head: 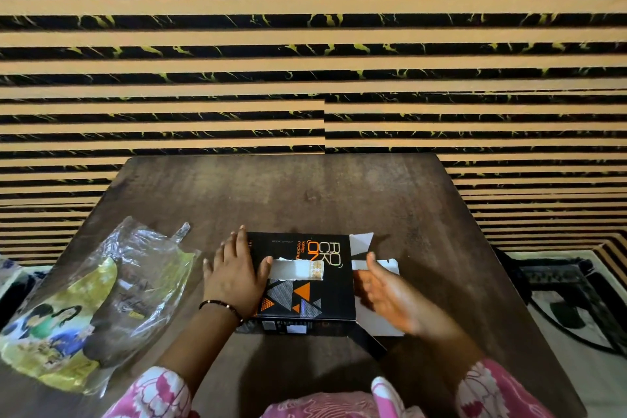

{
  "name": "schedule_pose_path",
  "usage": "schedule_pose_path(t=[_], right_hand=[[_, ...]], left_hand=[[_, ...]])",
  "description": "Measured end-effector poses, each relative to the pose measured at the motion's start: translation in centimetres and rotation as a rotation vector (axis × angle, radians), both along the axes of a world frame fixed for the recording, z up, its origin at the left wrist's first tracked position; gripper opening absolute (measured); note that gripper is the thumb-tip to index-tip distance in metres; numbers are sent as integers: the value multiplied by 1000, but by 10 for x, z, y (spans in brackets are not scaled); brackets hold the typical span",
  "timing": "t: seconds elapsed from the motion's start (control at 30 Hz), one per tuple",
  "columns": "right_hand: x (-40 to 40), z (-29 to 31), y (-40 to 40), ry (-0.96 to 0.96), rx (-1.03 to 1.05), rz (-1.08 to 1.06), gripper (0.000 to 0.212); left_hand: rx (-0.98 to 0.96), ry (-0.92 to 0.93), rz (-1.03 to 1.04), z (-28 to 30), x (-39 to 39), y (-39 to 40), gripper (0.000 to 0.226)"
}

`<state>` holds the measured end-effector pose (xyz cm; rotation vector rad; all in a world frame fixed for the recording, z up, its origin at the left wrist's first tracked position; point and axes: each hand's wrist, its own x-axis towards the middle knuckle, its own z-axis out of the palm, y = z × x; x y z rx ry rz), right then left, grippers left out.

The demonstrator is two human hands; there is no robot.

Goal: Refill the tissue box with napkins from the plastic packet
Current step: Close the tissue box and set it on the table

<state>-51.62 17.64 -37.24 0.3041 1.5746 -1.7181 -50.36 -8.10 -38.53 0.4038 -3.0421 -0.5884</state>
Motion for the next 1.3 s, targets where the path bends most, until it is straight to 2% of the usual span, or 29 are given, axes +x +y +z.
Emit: schedule_pose_path(t=[0.07,0.13,0.2,0.3,0.37,0.43,0.53,0.6,0.77,0.87,0.93,1.07,1.2,1.3], right_hand=[[1,2,25,155,176,139,36],[5,2,42,239,367,381,49],[10,-6,46,279,617,529,49],[14,-18,38,384,885,444,27],[14,-22,32,408,946,333,30],[18,-16,28,247,878,263,46],[27,-4,23,-162,627,344,75],[28,-3,24,-271,474,360,83],[26,-5,35,-295,326,226,85],[22,-3,50,-215,235,11,74],[19,-3,49,-161,135,-116,65],[17,-9,17,-124,-13,-198,49],[18,-5,-12,-176,-208,-302,42],[7,-2,-11,-126,-138,-390,48]], left_hand=[[-108,42,-96,9,-4,12,71],[-134,58,-235,15,-10,26,71],[-184,45,-387,16,-20,41,79],[-257,-18,-570,10,-34,59,90],[-234,-35,-580,4,-38,64,90],[-210,-14,-556,-2,-37,64,86],[-196,7,-542,-5,-35,63,81],[-186,12,-536,-5,-35,64,79],[-144,-65,-462,0,-35,70,78],[-133,-126,-456,4,-32,82,72],[-177,-110,-488,1,-25,88,87],[-219,-141,-535,1,-16,93,132],[-195,-247,-414,6,-12,107,135],[-185,-258,-364,8,-12,113,126]])
